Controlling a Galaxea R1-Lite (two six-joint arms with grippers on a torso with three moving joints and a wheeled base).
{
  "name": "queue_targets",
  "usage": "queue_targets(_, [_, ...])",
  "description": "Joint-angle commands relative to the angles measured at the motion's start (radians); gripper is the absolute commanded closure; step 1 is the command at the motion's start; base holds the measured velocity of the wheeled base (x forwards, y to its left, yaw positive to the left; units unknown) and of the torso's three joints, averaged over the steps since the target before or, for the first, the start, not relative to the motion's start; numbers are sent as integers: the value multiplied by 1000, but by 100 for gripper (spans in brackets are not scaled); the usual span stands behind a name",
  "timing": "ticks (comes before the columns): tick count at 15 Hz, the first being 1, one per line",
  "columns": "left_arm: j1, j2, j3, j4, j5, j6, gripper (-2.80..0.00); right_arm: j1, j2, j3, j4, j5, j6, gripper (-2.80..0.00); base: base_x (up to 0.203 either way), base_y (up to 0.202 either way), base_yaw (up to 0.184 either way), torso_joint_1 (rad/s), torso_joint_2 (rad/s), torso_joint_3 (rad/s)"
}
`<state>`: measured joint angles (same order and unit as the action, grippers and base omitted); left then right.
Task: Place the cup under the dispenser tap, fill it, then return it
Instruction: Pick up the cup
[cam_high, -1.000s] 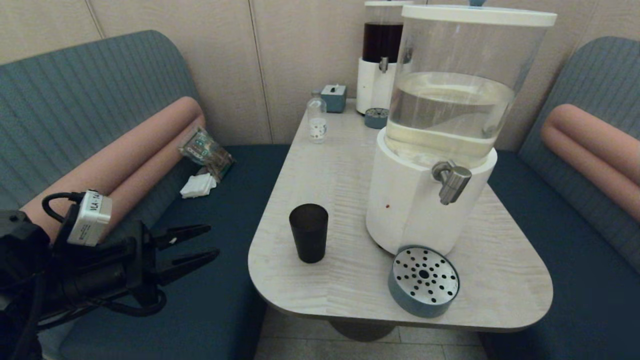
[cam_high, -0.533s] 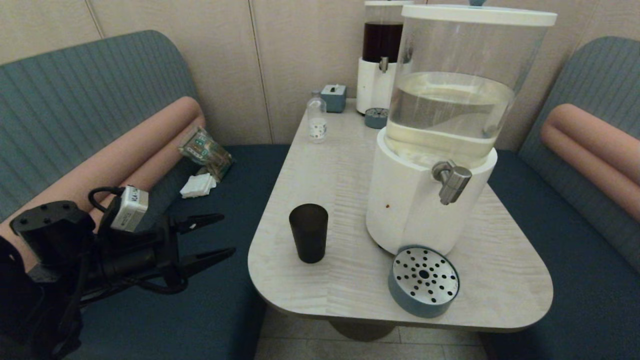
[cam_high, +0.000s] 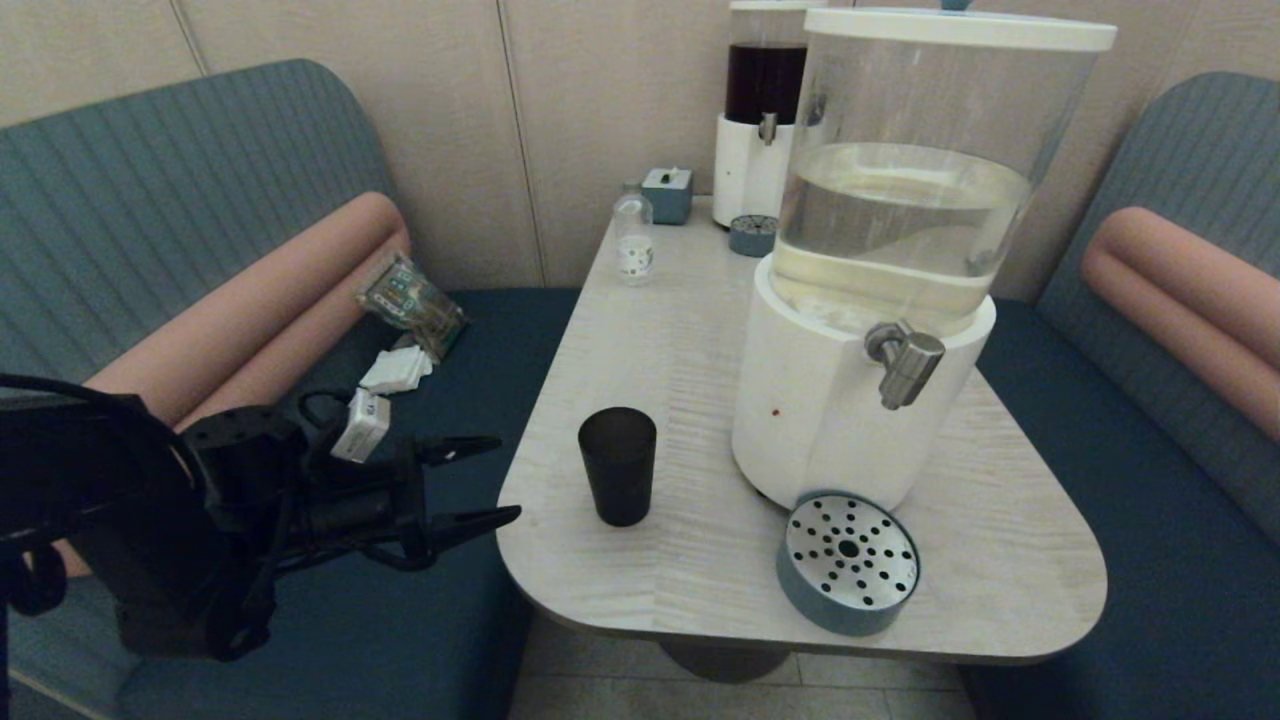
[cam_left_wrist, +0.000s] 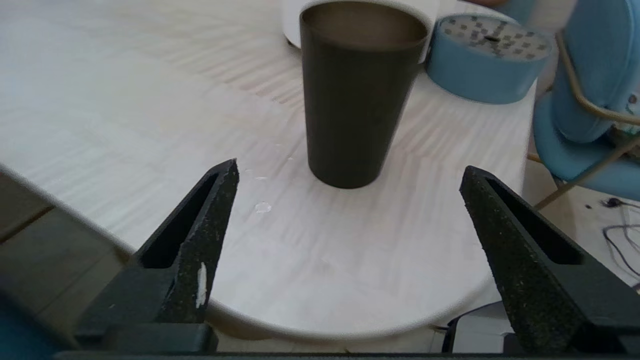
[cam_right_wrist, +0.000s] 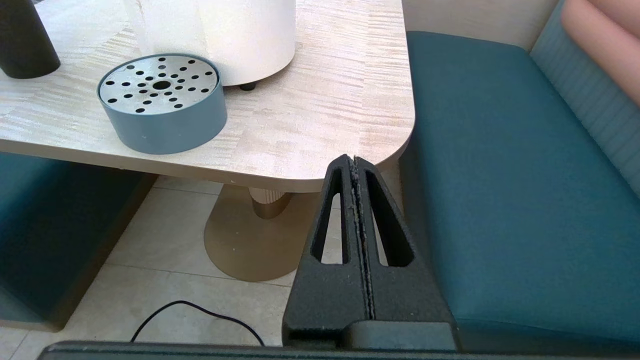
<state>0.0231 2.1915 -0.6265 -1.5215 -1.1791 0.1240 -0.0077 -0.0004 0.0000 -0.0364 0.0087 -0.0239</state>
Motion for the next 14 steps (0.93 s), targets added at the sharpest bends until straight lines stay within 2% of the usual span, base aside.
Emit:
queue_targets(1, [-40,85,-65,-9,-3,-3,-280,0,0,14,0,0,-1,0,0,0,0,0,0,0])
queue_targets(7, [-161,154,-187,-9,103,-19,-280,0,0,15,0,0,-1,0,0,0,0,0,0,0])
queue_targets(14, [-214,179,-276,-9,164,-42,-280,0,0,15,0,0,-1,0,0,0,0,0,0,0])
